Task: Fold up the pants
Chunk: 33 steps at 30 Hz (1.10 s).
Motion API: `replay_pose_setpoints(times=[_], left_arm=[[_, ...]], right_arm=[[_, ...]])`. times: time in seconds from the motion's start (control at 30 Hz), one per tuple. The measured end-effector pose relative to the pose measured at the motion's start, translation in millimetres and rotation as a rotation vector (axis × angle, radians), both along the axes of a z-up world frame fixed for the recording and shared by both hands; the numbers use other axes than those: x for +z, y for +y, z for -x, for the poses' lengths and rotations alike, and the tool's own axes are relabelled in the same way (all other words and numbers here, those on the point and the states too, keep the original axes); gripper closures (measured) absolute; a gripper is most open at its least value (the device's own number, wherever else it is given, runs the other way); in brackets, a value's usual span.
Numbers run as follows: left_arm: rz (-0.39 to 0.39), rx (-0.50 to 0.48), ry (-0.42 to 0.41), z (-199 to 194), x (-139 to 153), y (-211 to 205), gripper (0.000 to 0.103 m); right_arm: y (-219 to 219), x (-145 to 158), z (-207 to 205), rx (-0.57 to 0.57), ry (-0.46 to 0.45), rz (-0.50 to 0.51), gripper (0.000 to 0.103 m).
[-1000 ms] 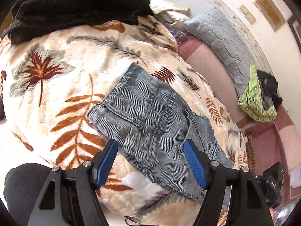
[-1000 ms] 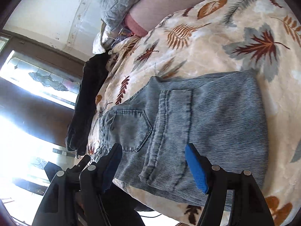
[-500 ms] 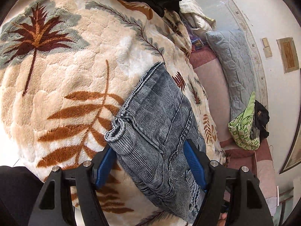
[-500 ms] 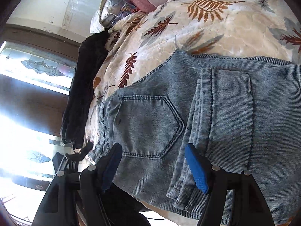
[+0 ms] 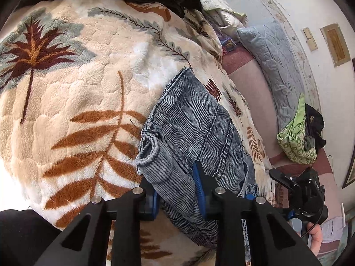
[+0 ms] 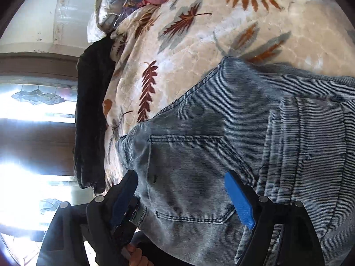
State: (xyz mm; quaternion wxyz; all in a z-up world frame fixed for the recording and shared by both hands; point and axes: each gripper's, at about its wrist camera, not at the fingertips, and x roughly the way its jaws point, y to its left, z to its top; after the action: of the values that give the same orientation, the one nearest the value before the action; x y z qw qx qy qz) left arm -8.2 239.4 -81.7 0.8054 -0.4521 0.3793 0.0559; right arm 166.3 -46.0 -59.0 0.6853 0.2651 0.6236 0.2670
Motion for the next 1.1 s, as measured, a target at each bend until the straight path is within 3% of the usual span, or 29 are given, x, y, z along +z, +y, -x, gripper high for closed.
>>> replay_pose_setpoints(times=[0.1,0.3,0.47,0.6,0.7,0.93,1.1], left_arm=[[-0.009,-0.004,0.001,-1.4,0.5,-1.3,0.075],[-0.051,-0.007,0.001,-2.4,7.6,-4.5,0.076],[-0.194,-0.032,-0.034,-8.1,37.0,-23.2,0.084],[-0.312,-0.076,-0.087,-18.5,69.1,-47.9,0.09],[-0.373,-0.112,-0.105,-28.3,88.7,-67.1,0.091],[-0.591,-0.244,-0.218,-37.7,139.3,-152.8,0.091],[-0.707,-0.417,-0.294,-38.3,152.5,-243.4,0.091]], right_arm=[[7.8,-25.5,0.3,0.019,0.01,0.053,0.019],[-12.7,1.9,11.7,0.014,-0.021,0.0,0.019],[-67.4,12.6,27.6,-0.06,-0.081,-0.015,0.019],[-100.7,-7.6,33.3,-0.108,-0.038,-0.039,0.019],[-115.8,-14.7,36.9,-0.133,-0.027,-0.129,0.019],[-151.4,-4.7,42.0,-0.183,-0.075,-0.272,0.019],[-215.5,-0.2,49.9,-0.303,-0.121,-0.339,0.019]])
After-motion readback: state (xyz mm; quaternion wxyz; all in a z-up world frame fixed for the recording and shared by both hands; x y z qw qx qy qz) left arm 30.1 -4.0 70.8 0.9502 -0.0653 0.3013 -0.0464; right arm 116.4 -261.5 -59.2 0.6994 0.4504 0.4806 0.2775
